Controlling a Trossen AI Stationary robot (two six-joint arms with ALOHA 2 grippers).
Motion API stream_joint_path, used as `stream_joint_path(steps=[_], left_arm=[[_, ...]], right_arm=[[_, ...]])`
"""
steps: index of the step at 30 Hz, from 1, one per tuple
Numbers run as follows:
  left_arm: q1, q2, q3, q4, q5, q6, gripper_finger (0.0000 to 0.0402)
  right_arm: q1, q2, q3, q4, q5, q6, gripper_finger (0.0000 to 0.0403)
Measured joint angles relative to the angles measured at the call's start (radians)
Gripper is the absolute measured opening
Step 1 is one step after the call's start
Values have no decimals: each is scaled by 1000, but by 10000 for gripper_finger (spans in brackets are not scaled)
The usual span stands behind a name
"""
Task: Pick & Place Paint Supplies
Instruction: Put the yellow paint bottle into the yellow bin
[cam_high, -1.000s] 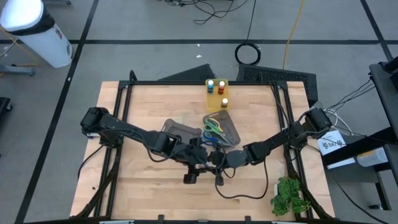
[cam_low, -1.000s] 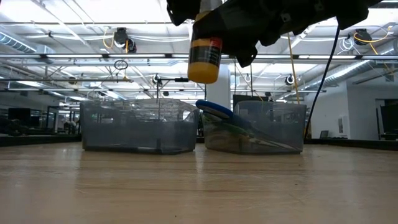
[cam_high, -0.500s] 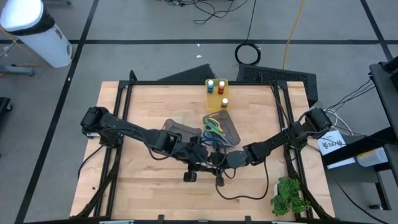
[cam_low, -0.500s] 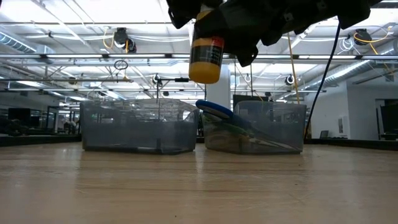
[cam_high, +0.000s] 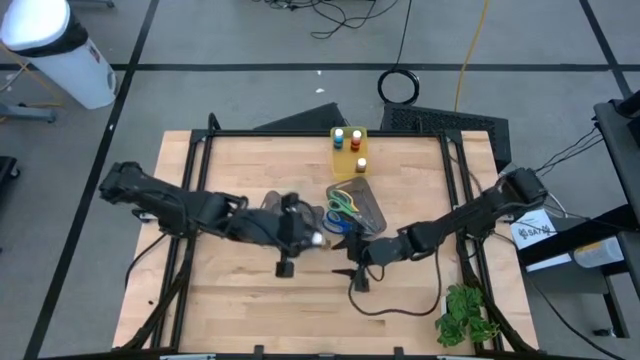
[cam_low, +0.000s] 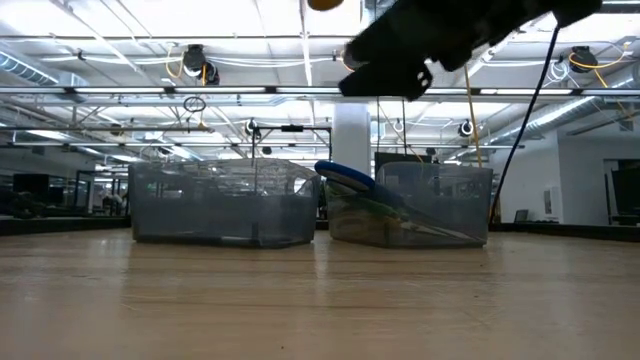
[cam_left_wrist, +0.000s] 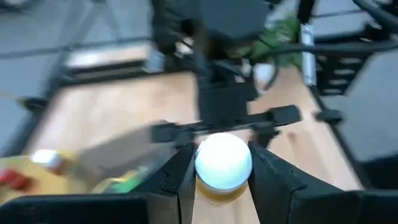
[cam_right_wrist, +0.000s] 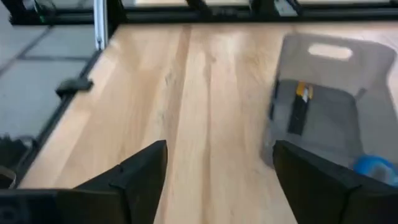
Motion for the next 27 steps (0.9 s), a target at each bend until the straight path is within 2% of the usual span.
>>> stream_joint_path(steps=[3,7,12,18,23,27], left_arm=[[26,-25,1,1,-55,46,123],[117,-25,0,17,-25,93,123],[291,-3,-4,32,93,118,123],[486,50,-11,112,258,118,123],[599,168,-12,234,370,143,123],[683,273,-12,301,410,139,123]], right_arm=[[0,-81,-3,-79,-3,11,282],[13,-223,-2,-165,-1,13,278],[45,-367,-37,-187,-1,-24,270],[68,-483,-154,-148,1,-45,271],[57,-528,-261,-23,48,-42,267],[49,-553,-309,18,89,-46,263]])
